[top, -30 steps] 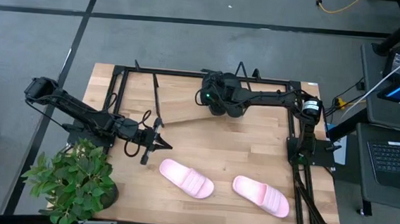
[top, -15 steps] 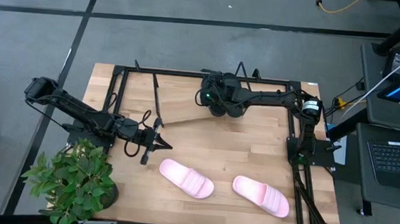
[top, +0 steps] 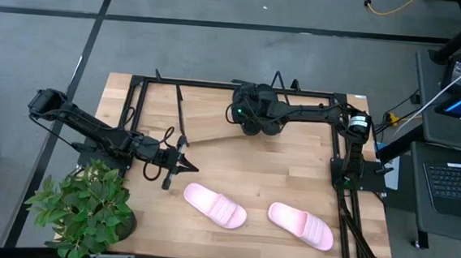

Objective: Pick and place slides into the shelf
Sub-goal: Put the black slipper on the shelf, then put the left pink slipper on the shelf

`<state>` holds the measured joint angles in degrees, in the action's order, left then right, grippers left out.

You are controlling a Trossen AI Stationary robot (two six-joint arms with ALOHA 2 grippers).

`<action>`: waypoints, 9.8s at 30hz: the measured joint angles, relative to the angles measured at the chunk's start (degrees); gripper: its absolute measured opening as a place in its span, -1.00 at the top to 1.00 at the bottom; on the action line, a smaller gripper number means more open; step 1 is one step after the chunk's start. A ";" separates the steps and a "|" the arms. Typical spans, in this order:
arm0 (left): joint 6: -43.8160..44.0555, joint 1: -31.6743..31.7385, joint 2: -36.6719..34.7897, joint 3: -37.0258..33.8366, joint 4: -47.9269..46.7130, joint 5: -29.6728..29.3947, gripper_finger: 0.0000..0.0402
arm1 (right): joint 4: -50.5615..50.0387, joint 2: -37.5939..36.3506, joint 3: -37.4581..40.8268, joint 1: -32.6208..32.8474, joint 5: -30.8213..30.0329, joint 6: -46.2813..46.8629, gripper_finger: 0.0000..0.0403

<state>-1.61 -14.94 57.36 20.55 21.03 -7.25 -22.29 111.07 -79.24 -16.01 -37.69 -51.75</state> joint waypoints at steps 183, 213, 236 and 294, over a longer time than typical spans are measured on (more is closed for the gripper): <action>-0.37 0.56 -0.02 -0.03 0.67 -0.81 1.00 | -42.84 -24.26 17.16 61.25 -12.59 114.53 0.62; -0.45 0.55 0.00 -0.03 2.17 2.46 1.00 | -38.59 -24.26 24.28 61.15 -12.78 116.00 0.62; 6.64 0.57 11.17 0.10 14.46 9.32 1.00 | -34.52 -24.26 24.28 61.13 -10.57 116.00 0.62; -2.86 -0.20 38.11 18.07 -0.19 5.20 0.51 | -29.21 -24.24 24.32 61.15 -10.86 114.66 0.62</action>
<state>-4.47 -15.14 95.47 38.62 20.84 -2.04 -51.51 86.83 -54.92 45.15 -48.56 62.92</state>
